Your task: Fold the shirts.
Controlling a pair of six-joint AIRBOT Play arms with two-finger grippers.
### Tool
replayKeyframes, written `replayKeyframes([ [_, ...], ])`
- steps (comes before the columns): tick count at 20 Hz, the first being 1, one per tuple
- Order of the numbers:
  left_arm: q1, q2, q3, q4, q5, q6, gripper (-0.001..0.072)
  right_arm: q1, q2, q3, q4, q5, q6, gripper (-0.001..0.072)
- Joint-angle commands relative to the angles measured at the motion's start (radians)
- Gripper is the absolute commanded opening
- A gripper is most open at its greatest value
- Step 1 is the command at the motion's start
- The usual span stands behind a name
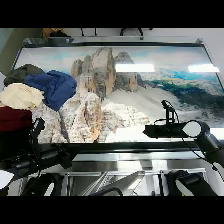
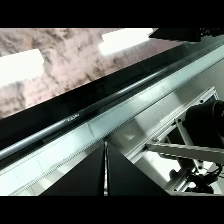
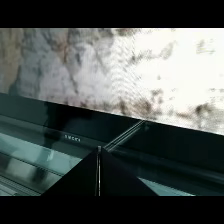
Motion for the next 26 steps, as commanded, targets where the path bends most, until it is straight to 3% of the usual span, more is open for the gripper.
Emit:
replayKeyframes([
  [1, -0.001, 0.001, 0.000, 0.000, 0.000, 0.001, 0.0018, 0.001, 0.000, 0.000, 0.000, 0.000, 0.000, 0.0021],
  [12, -0.001, 0.001, 0.000, 0.000, 0.000, 0.001, 0.0018, 0.001, 0.000, 0.000, 0.000, 0.000, 0.000, 0.0022],
  [22, 0.007, -0.008, 0.000, 0.064, 0.252, 0.000, 0.0035, 0.002, -0.002, 0.000, 0.008, -0.050, 0.000, 0.0023],
  [23, 0.025, -0.031, 0.004, 0.086, 0.266, -0.011, 0.0274, 0.002, -0.007, 0.000, 0.008, -0.053, 0.000, 0.0023],
  [24, 0.054, -0.069, 0.012, 0.116, 0.275, -0.036, 0.0423, 0.002, -0.013, 0.000, 0.008, -0.053, 0.000, 0.0023],
  [26, 0.157, -0.189, 0.047, 0.195, 0.276, -0.041, 0.0421, 0.002, -0.018, 0.000, 0.008, -0.053, 0.000, 0.0027],
])
